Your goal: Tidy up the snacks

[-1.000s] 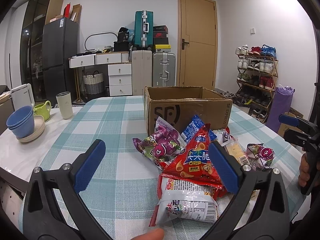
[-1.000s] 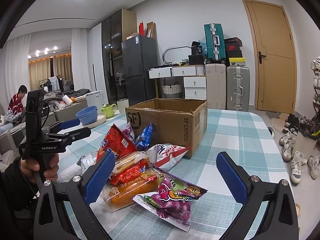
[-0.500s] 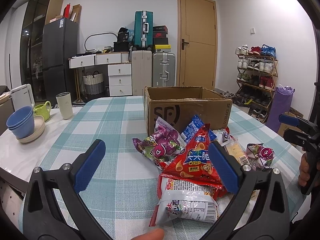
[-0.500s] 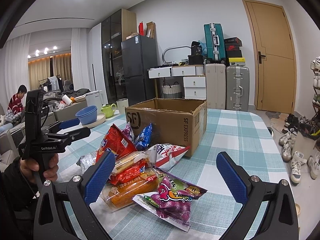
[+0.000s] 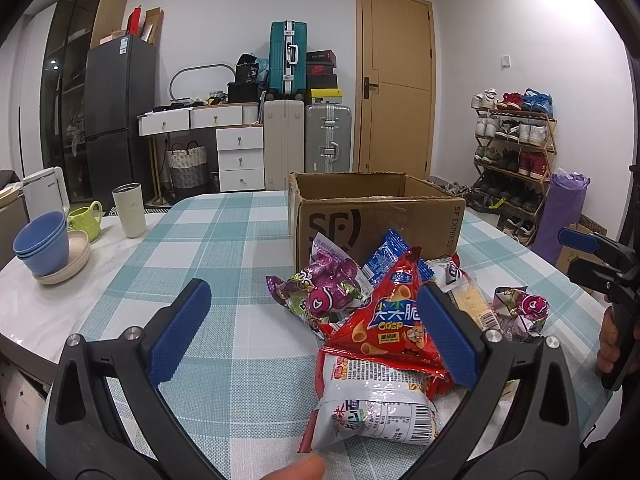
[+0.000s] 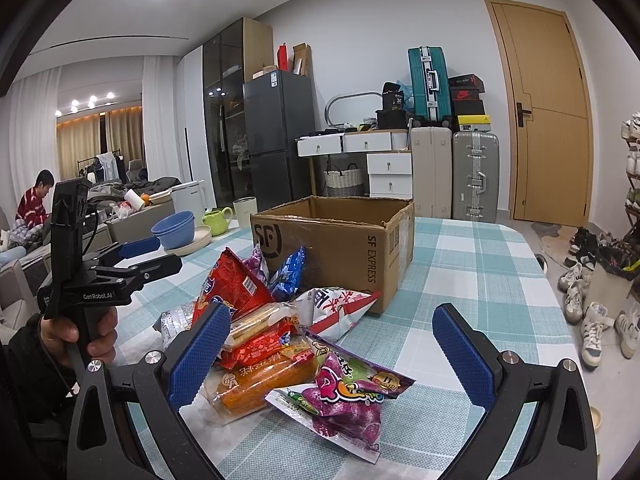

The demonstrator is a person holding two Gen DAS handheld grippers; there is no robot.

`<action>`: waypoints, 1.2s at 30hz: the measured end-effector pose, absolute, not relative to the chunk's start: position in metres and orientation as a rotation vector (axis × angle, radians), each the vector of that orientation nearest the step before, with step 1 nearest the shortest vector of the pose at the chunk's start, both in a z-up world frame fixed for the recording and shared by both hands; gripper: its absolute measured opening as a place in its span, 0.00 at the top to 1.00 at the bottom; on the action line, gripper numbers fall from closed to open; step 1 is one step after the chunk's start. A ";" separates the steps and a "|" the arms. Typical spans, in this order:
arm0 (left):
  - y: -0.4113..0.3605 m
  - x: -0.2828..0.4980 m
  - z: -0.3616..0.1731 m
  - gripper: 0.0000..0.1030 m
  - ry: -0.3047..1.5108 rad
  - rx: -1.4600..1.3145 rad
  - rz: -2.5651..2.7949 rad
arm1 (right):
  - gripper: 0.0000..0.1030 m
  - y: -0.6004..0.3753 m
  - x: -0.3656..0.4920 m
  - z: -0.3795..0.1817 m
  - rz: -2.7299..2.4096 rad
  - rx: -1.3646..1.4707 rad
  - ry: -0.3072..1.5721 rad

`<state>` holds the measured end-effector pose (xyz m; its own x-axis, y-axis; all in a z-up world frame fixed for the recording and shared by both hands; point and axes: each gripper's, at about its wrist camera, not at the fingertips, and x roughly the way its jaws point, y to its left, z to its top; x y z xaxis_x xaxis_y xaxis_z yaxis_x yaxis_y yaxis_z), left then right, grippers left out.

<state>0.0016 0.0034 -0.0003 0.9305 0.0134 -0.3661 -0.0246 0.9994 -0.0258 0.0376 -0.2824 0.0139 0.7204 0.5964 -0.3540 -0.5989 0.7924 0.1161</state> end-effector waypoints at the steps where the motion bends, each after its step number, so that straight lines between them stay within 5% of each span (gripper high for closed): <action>1: 0.003 0.002 0.000 0.01 0.374 -0.030 0.020 | 0.00 -0.283 0.037 0.014 0.659 -0.006 0.390; 17: 0.009 0.002 -0.001 0.01 0.386 -0.037 0.015 | 0.00 -0.277 0.049 0.008 0.631 -0.007 0.447; 36: -0.006 0.018 -0.003 0.01 0.480 -0.032 -0.058 | 0.00 -0.265 0.088 -0.020 0.536 -0.007 0.757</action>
<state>0.0177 -0.0056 -0.0028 0.8855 -0.0631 -0.4603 0.0480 0.9979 -0.0444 0.0880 -0.2654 -0.0200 0.5997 0.4597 -0.6550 -0.4647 0.8664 0.1826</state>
